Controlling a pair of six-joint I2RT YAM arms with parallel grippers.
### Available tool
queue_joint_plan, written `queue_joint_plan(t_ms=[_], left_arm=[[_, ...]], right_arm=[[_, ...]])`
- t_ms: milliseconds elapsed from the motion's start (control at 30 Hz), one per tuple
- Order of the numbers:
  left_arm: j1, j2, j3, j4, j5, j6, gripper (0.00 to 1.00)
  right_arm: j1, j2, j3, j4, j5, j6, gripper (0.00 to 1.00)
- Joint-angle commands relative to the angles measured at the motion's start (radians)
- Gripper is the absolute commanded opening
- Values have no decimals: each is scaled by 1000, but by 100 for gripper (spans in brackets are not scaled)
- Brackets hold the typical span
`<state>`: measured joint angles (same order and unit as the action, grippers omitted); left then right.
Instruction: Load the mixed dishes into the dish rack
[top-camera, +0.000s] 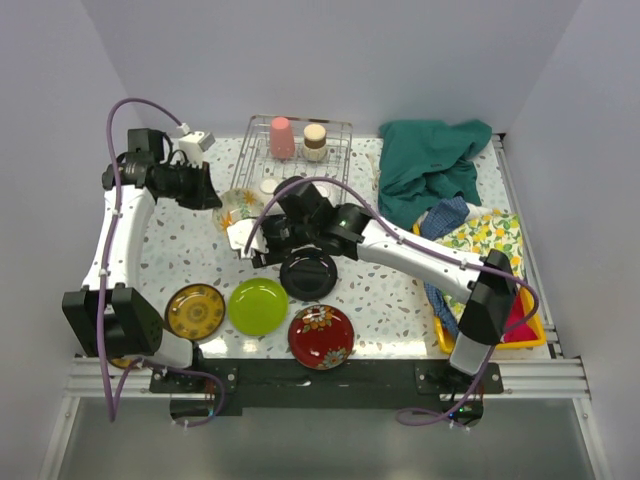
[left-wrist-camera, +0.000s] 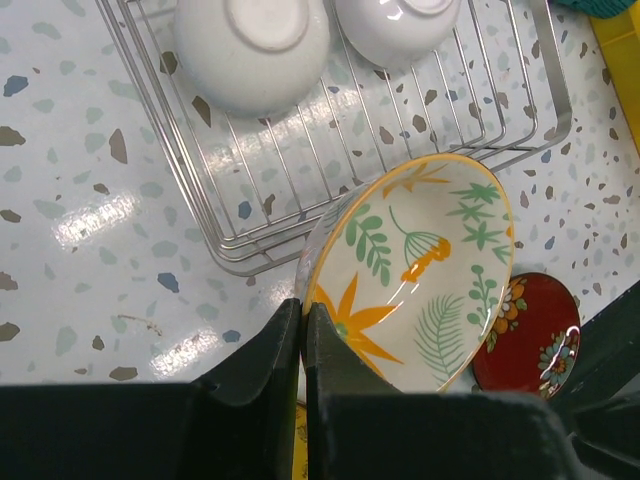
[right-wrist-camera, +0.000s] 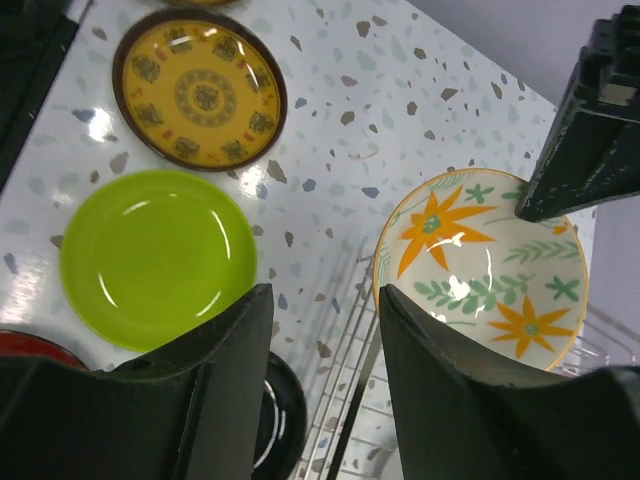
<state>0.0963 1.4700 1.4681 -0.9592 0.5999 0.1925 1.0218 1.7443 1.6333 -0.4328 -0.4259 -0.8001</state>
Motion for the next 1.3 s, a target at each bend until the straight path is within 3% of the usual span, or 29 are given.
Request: queue_joint_plan(t_ms=[0, 367, 500, 700, 733, 800, 900, 1033, 1133, 1267], left_arm=[[3, -17, 52, 16, 63, -31, 0], [2, -36, 26, 5, 75, -30, 0], [3, -28, 29, 7, 86, -33, 0], [3, -19, 38, 14, 75, -37, 0], [3, -20, 38, 20, 63, -48, 5], [3, -23, 49, 48, 28, -62, 32], [5, -23, 107, 76, -35, -85, 49], [8, -62, 130, 204, -156, -165, 64], [6, -115, 55, 400, -227, -220, 71], [6, -148, -58, 502, -264, -252, 71]], right_arm=[[20, 44, 28, -5, 117, -195, 51], [69, 121, 0, 143, 325, -237, 49], [72, 139, 3, 169, 375, -238, 37], [70, 146, 5, 167, 388, -244, 6], [72, 139, 5, 166, 385, -243, 3], [70, 132, 0, 163, 380, -231, 0], [60, 112, 16, 146, 359, -147, 0], [-17, 89, 54, 134, 253, 169, 0], [-127, 96, 95, 155, 121, 506, 0], [-262, 104, 68, 329, -43, 850, 0]])
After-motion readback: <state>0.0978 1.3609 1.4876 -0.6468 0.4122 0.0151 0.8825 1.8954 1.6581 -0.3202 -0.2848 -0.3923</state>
